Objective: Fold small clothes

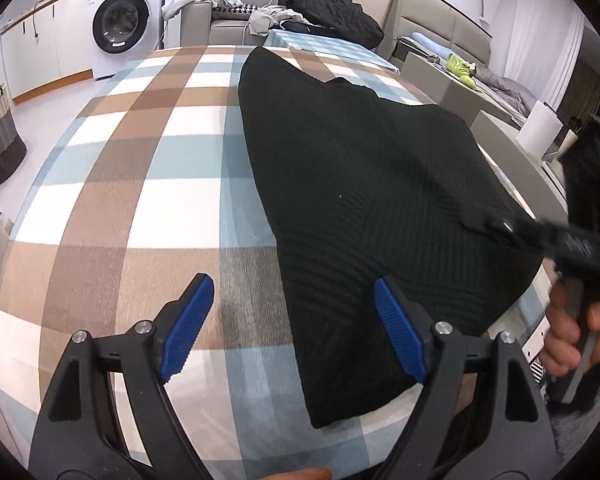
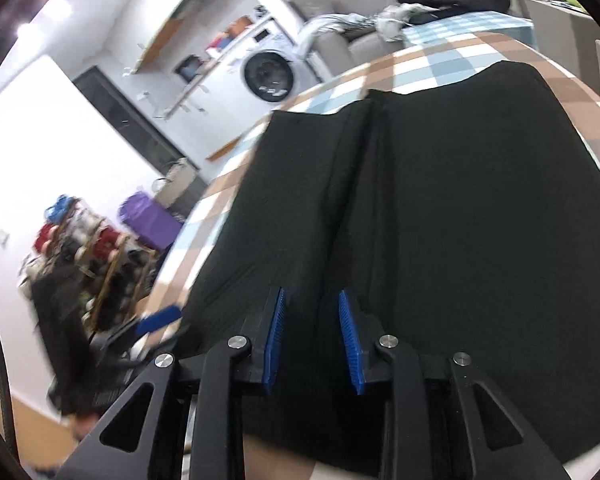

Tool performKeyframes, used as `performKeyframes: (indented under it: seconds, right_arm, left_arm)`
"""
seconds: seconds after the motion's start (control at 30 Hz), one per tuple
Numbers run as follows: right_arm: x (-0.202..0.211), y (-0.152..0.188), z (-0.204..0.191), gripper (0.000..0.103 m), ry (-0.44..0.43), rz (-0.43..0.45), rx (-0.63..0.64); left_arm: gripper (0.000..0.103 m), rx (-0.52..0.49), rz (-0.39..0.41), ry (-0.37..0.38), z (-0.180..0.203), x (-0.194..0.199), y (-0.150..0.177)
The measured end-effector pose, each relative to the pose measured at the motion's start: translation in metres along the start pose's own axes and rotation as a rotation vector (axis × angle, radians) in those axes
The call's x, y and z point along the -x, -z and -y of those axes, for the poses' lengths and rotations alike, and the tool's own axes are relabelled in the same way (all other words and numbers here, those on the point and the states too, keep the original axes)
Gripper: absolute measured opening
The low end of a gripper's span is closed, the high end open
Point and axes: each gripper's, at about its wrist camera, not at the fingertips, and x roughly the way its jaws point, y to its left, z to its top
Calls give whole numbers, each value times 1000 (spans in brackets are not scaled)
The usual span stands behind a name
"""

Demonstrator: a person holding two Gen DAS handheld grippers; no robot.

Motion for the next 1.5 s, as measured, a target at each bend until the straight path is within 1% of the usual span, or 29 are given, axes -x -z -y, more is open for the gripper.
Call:
performKeyframes:
  seconds: [0.1,0.13,0.17,0.23,0.27,0.37,0.43,0.47,0.5,0.57,0.63,0.67,0.7,0.73,0.8,0.83,0.93,1.0,1.03,1.07,1.17,1.27,1.33,1.43,1.47,1.5]
  right_arm:
    - [5,17,-5,27,-26,11,47]
    - [6,21,-9,21,-9,26,75]
    - [9,22,-13,7,-19,42,91]
    - [21,18,-20,7,-57,93,118]
    - [23,18,-23,7,-41,96,131]
    - [13,21,-19,7,57,32,128]
    - [5,24,-14,7,92,-14,111]
    - [7,26,-13,7,79,-11,105]
    - [11,27,-14,11,64,-8,109]
    - [16,29,-15,12,49,-4,122]
    - [13,31,-13,12,73,0,144]
    - [11,32,-9,10,82,-12,137]
    - [11,33,-7,9,70,-19,118]
    - [16,33,-10,9,50,-4,123]
    - [24,30,-18,9,66,31,159]
    - [27,28,-19,9,79,36,160]
    - [30,22,-12,19,106,24,129]
    - [35,21,-9,35,116,29,113]
    - [34,17,-7,40,112,27,101]
    - [31,13,-4,49,99,20,89]
    - [21,4,3,55,96,19,48]
    - [3,-8,10,57,88,-22,14]
    - [-9,-19,12,57,68,-23,-1]
    - [-26,-34,8,56,88,-17,16]
    - [-31,-38,8,49,92,-12,21]
    - [-38,-42,8,38,107,-15,20]
  left_arm:
    - [81,-6,0,-1,1,2,1]
    - [81,-7,0,-3,2,2,2]
    - [81,-9,0,-4,2,3,2]
    - [81,-8,1,-2,2,4,2]
    - [82,-7,1,1,1,5,2]
    - [82,2,-7,7,-1,5,5]
    - [82,0,-13,6,0,4,7]
    - [82,-4,-14,8,1,5,8]
    - [82,-10,-14,12,3,6,9]
    - [83,-28,-11,22,7,7,11]
    - [83,-47,-11,31,13,7,12]
    - [83,-58,-13,32,16,7,13]
    - [83,-75,-16,28,19,6,14]
    - [83,-81,-16,26,21,6,14]
    - [83,-88,-13,29,22,6,15]
    - [83,-85,-12,32,22,6,15]
    - [83,-70,-15,31,19,5,15]
    - [83,-54,-17,34,16,5,14]
    - [83,-47,-18,35,14,4,13]
    - [83,-43,-18,36,13,4,13]
    - [83,-30,-22,37,10,3,13]
    - [84,-23,-21,36,8,3,12]
    - [84,-18,-23,38,6,3,12]
    - [84,-11,-27,41,4,1,11]
    - [84,-8,-30,45,3,1,11]
    - [84,-6,-31,47,2,0,11]
